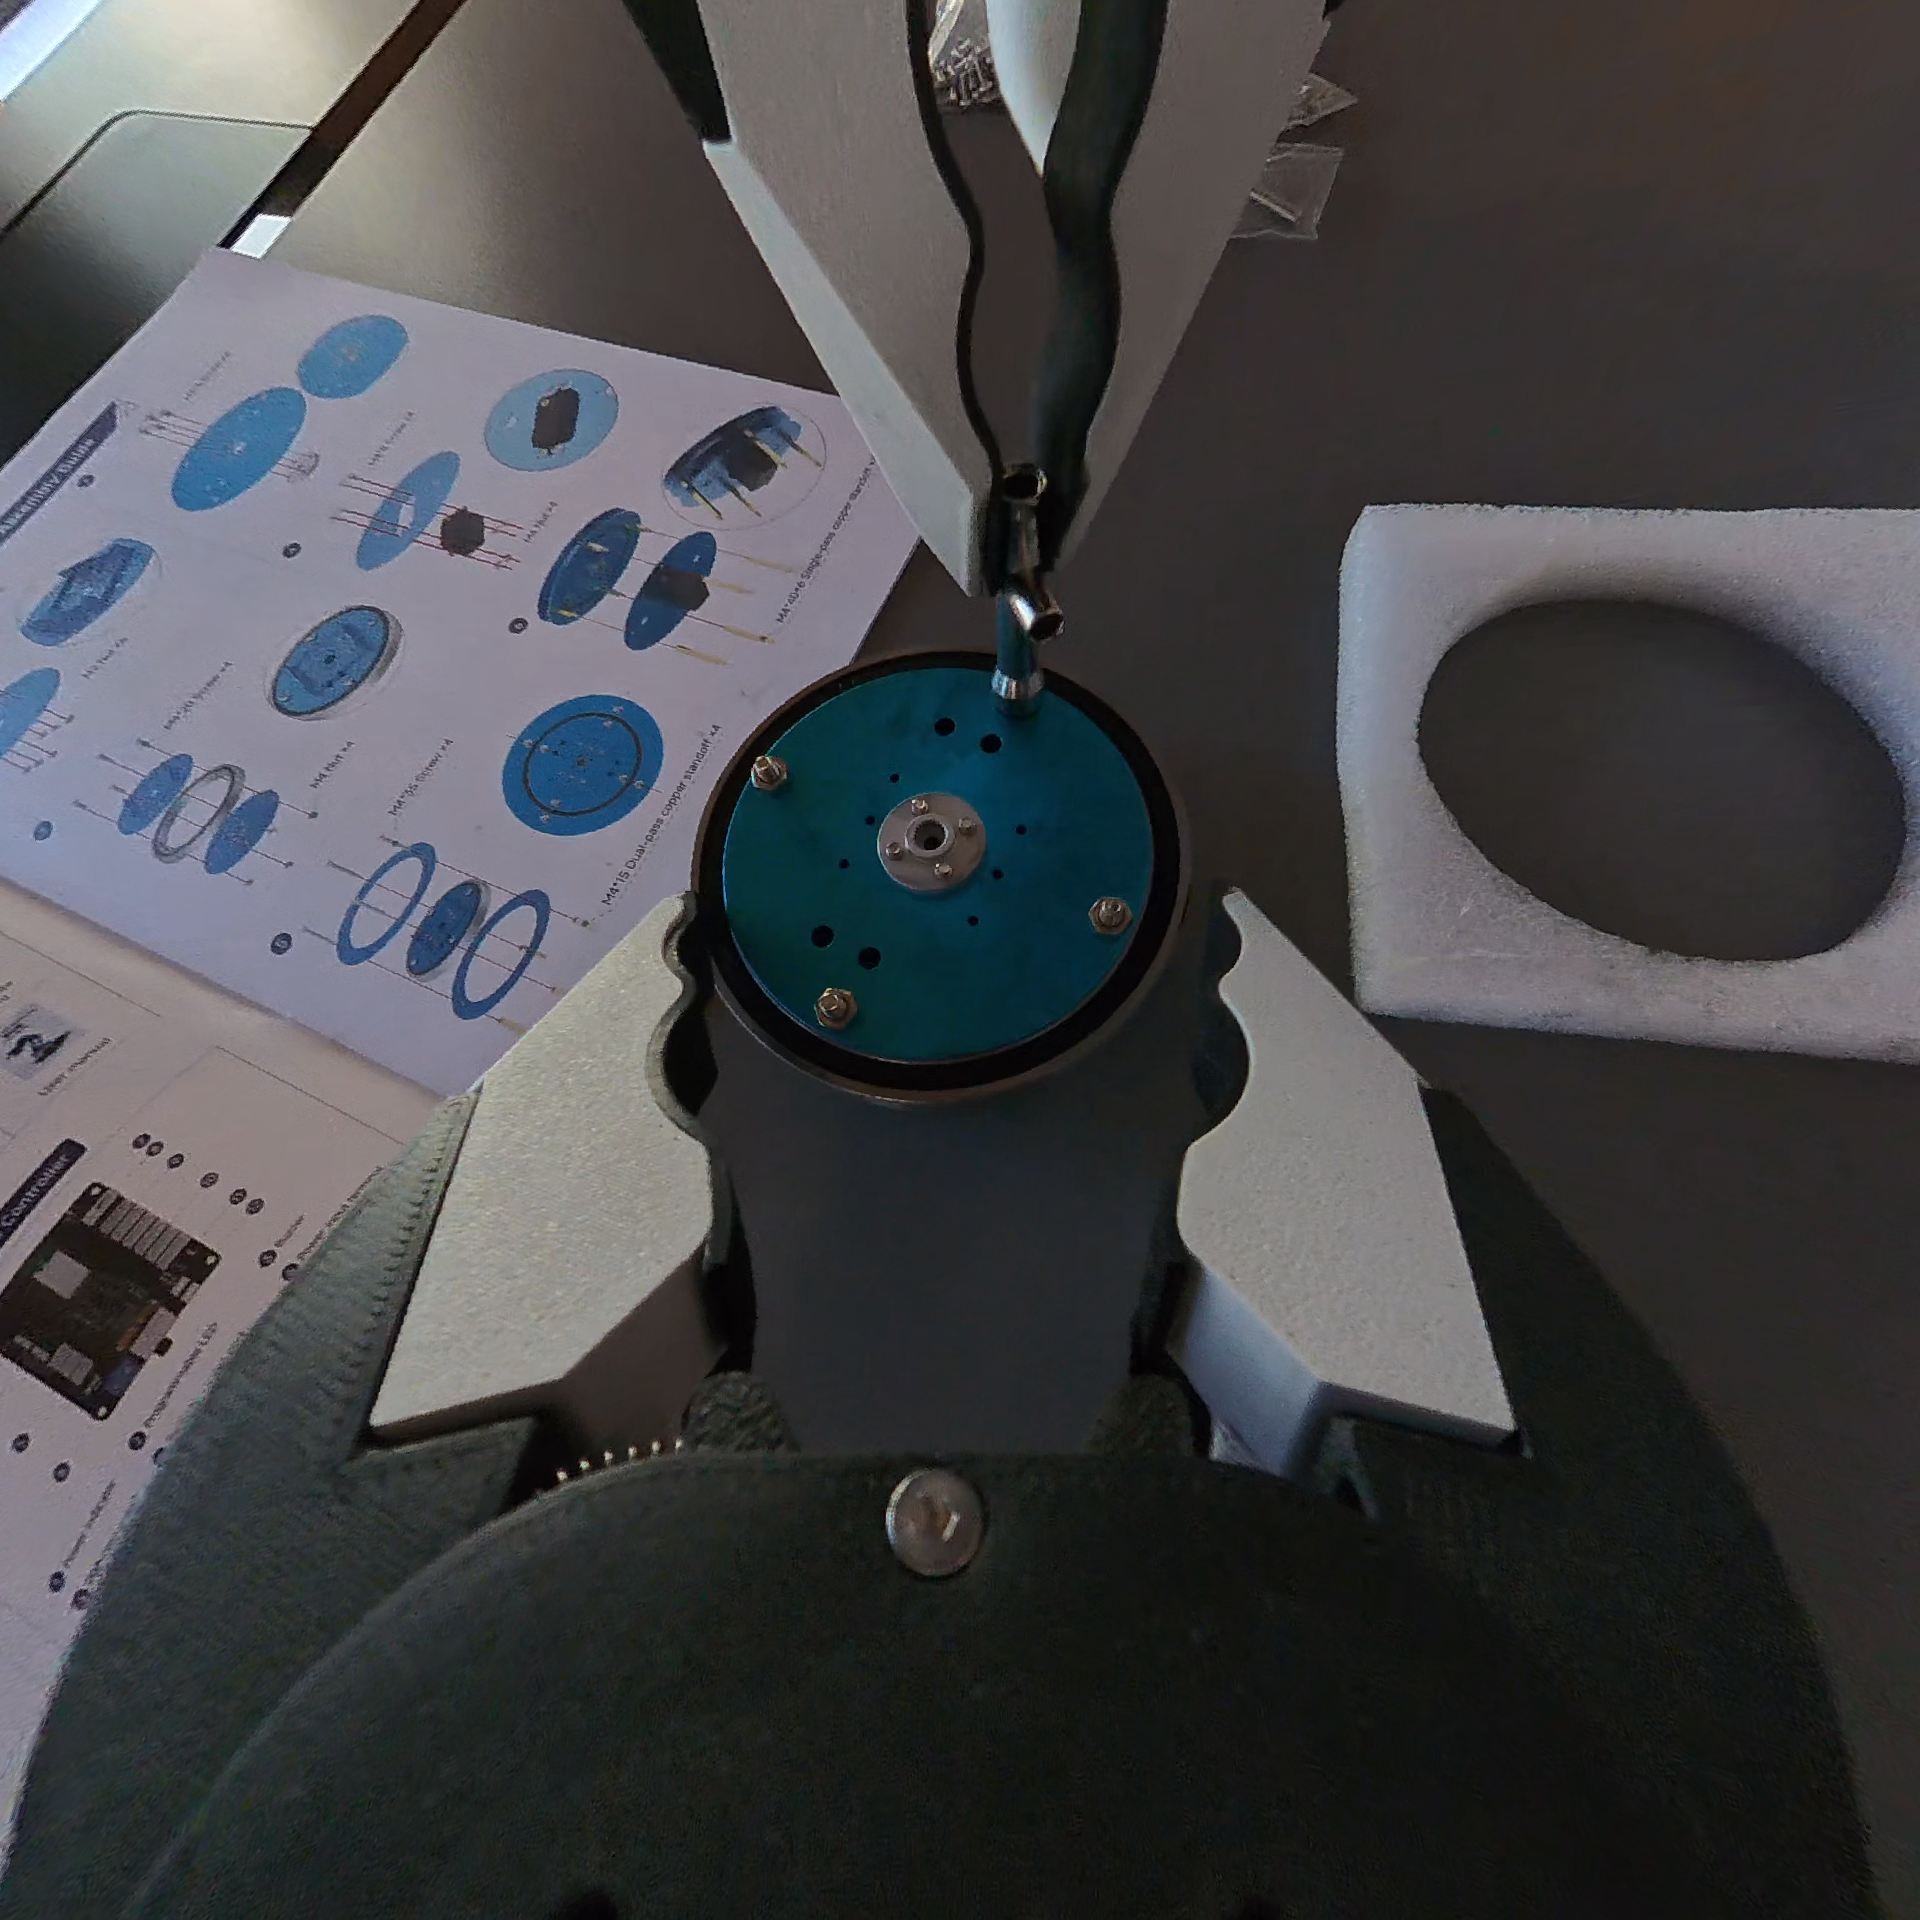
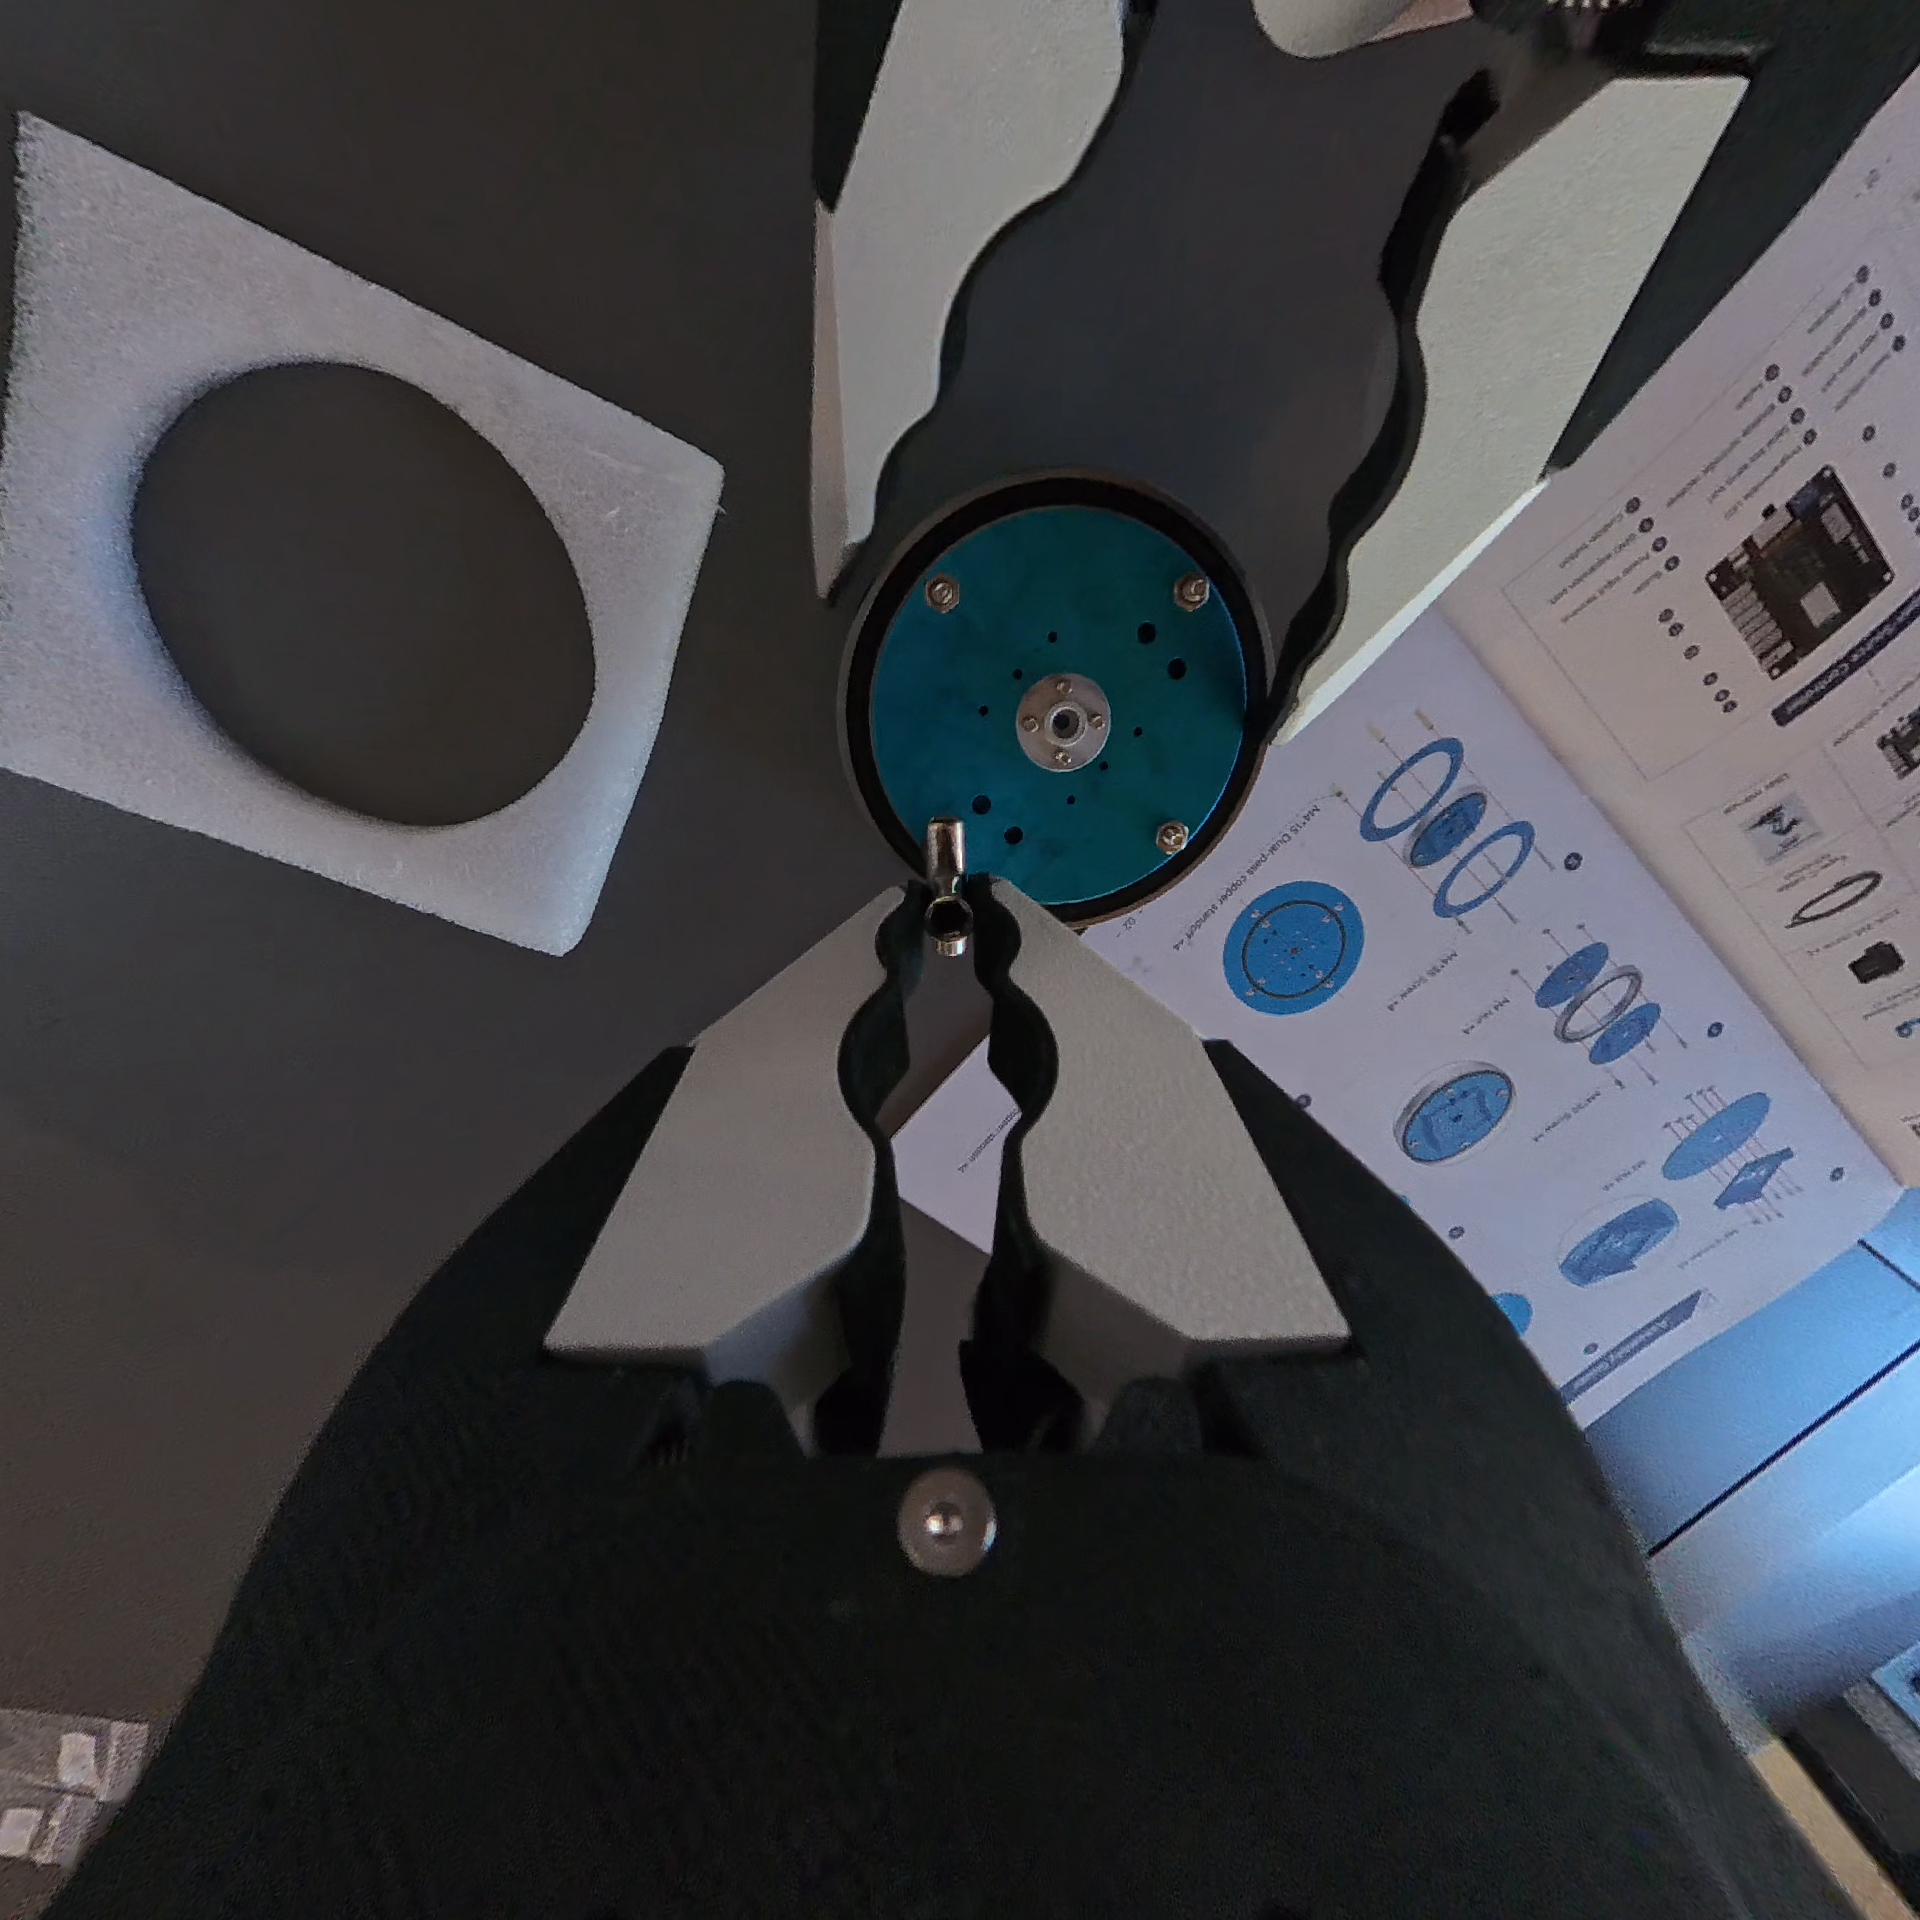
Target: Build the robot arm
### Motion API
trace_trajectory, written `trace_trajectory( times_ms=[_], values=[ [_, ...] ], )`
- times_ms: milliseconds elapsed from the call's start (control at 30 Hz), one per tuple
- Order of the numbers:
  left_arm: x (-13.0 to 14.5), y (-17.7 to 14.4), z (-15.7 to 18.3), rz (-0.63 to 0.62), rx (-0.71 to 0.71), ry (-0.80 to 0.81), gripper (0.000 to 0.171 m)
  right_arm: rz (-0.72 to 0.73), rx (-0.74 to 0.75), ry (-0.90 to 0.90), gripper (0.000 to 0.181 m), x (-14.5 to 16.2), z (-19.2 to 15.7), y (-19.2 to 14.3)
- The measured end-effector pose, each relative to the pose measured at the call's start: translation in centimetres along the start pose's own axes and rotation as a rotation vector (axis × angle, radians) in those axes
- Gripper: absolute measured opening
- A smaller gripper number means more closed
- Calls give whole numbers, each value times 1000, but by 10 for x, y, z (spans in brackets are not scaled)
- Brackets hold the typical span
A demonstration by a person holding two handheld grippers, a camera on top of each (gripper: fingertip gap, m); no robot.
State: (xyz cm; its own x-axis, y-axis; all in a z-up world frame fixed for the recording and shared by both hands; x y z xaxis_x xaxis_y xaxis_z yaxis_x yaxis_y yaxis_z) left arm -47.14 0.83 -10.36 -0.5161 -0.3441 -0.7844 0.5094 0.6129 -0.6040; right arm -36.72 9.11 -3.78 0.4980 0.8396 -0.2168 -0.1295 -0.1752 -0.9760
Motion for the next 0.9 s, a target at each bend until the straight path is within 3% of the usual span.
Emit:
trace_trajectory(
  times_ms=[167,233,367,500,700,900],
  values=[
    [1,0,1,-15,-24,44,89,-40,-25,-151,8,-4,3,0],
    [1,1,2,-19,-31,57,89,-58,-57,-135,8,-7,7,1],
    [0,2,3,-15,-33,68,87,-60,-101,84,7,-8,13,2],
    [0,2,5,-27,-45,76,87,-12,-54,264,7,-4,9,1],
    [-1,3,5,-31,-52,70,87,109,59,732,7,-4,1,4],
    [-1,4,6,-30,-53,69,87,107,86,803,7,2,-7,3]
  ],
)
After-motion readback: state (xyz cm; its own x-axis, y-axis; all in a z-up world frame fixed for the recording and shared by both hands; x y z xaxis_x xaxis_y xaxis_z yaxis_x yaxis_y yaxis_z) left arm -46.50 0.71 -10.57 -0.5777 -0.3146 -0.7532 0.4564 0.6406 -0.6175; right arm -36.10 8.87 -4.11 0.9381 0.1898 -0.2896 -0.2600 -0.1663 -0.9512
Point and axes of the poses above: each gripper's, where its closed fingertips meet, y out along the fingers, x out of its underside, z = x × y across the jaws, the point moved 10 cm from there along -y, back along the fingers, and after that the axes turned 4 degrees about -x, right-handed, at the moved point
